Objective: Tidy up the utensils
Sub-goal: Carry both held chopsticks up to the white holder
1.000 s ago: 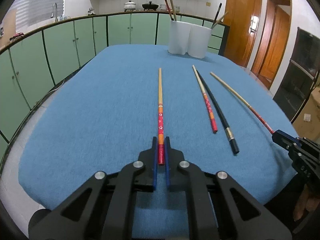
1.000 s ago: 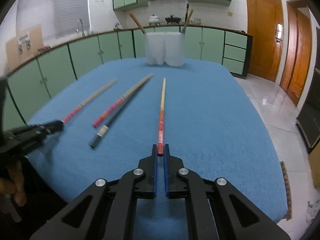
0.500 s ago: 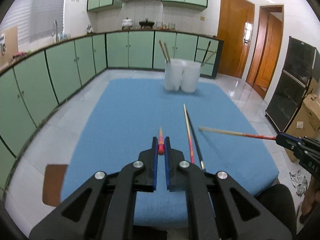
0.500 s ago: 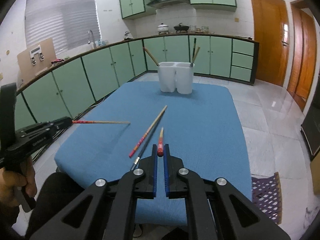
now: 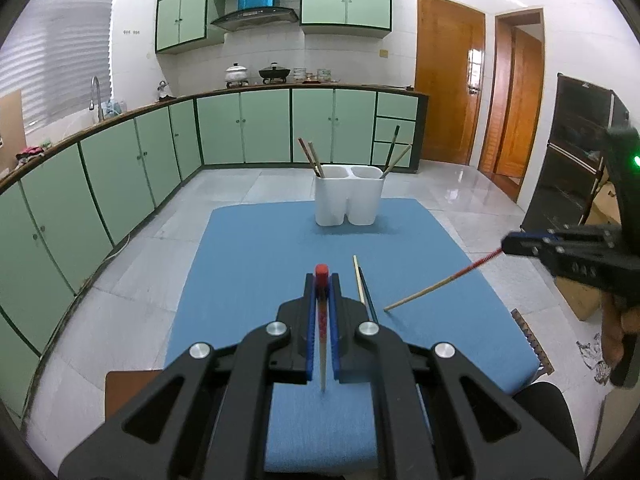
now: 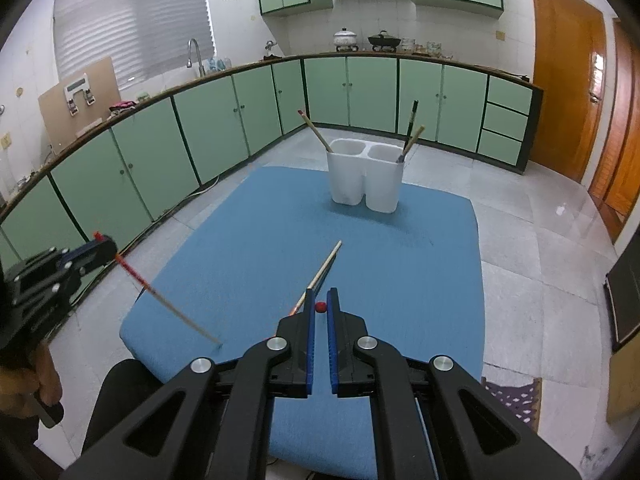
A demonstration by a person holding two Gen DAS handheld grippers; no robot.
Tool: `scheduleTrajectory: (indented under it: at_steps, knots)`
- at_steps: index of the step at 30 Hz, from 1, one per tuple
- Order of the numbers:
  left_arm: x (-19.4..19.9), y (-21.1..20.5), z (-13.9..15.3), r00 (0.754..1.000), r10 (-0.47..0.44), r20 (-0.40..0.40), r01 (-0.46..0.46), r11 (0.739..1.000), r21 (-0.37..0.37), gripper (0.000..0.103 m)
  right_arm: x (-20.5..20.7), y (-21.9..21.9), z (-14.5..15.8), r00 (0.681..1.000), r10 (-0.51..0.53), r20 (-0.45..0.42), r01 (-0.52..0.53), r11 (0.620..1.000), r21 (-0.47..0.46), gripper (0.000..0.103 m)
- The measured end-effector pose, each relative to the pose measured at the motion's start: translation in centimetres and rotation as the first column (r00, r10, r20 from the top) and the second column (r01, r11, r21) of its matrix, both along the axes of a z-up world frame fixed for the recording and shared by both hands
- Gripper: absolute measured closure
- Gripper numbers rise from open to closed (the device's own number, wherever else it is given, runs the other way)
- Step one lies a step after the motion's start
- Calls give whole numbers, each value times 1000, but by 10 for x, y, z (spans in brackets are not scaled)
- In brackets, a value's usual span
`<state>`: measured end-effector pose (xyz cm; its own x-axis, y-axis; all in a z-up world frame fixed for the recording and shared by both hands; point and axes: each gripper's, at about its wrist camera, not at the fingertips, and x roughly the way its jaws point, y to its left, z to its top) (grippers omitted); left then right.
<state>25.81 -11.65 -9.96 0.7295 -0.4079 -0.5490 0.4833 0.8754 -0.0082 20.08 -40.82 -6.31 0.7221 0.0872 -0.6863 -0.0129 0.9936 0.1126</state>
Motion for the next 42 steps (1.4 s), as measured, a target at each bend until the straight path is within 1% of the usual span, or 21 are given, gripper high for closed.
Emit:
scheduleTrajectory:
  at_steps: [7, 12, 23, 27, 36, 39, 42]
  knots:
    - [17, -7, 11, 999, -44, -31, 44, 999, 2, 98, 35, -6, 17, 999, 22, -45, -23, 1000, -21, 97]
    - [36, -12, 24, 994, -85, -68, 85, 996, -4, 98, 55, -13, 33, 997, 19, -79, -20, 1000, -10, 97]
    - [85, -28, 59, 984, -133, -115, 134, 991, -1, 98, 79, -20, 69, 994, 8, -106, -12, 999, -41, 97]
    - [101, -36, 76, 984, -145, -105, 146, 989, 3, 98, 86, -23, 87, 995, 3, -102, -8, 999, -49, 97]
    - [133, -68, 127, 985, -165, -53, 165, 986, -3, 98, 116, -30, 133, 996, -13, -84, 9, 999, -50, 97]
    - [149, -80, 145, 986, -163, -36, 162, 986, -30, 98, 129, -36, 150, 997, -29, -67, 26, 999, -47, 97]
    - [162, -93, 156, 986, -162, -26, 161, 986, -46, 98, 145, -41, 164, 998, -47, -52, 45, 998, -40, 97]
